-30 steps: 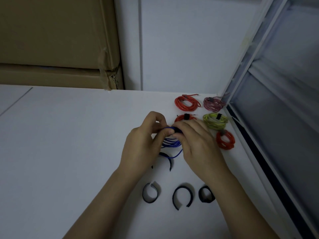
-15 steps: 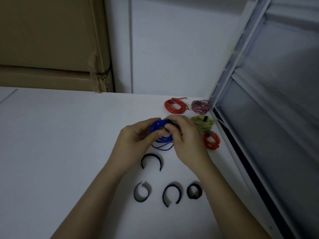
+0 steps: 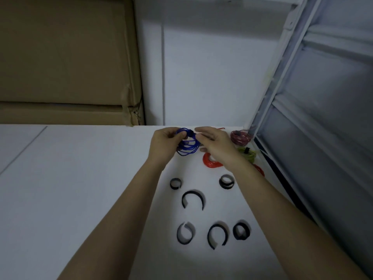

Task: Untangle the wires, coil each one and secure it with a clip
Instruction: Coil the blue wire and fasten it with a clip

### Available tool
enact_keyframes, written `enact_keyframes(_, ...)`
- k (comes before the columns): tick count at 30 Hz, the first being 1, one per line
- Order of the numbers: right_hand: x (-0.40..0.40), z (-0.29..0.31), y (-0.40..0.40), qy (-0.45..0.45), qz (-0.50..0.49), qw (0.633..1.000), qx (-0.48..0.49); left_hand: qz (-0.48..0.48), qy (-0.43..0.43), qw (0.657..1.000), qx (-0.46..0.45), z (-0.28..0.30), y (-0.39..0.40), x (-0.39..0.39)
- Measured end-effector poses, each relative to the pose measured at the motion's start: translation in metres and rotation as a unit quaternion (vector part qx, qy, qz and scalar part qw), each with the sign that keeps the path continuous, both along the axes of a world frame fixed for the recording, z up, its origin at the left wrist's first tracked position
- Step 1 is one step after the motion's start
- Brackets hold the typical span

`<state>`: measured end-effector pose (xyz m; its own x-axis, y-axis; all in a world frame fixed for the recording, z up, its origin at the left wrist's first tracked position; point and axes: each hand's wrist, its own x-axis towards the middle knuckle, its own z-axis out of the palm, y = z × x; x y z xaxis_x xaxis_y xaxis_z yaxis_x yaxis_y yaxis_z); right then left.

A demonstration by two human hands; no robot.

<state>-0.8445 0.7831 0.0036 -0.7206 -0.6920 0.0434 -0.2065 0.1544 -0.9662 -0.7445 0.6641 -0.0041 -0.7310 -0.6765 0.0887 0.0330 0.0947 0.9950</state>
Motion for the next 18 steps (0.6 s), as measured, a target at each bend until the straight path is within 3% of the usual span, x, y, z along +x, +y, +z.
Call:
enact_keyframes(9,-0.021,-0.001,-0.008,-0.024,-0.025,0.999,-0.038,-0.028,0.010,0.997,0.068,0.002,-0.014,-0.018)
enact_keyframes(18,-0.061,-0.005,0.006,0.106,-0.140,0.984,0.002,0.018,-0.078,0.995,0.059,-0.021,-0.042,-0.066)
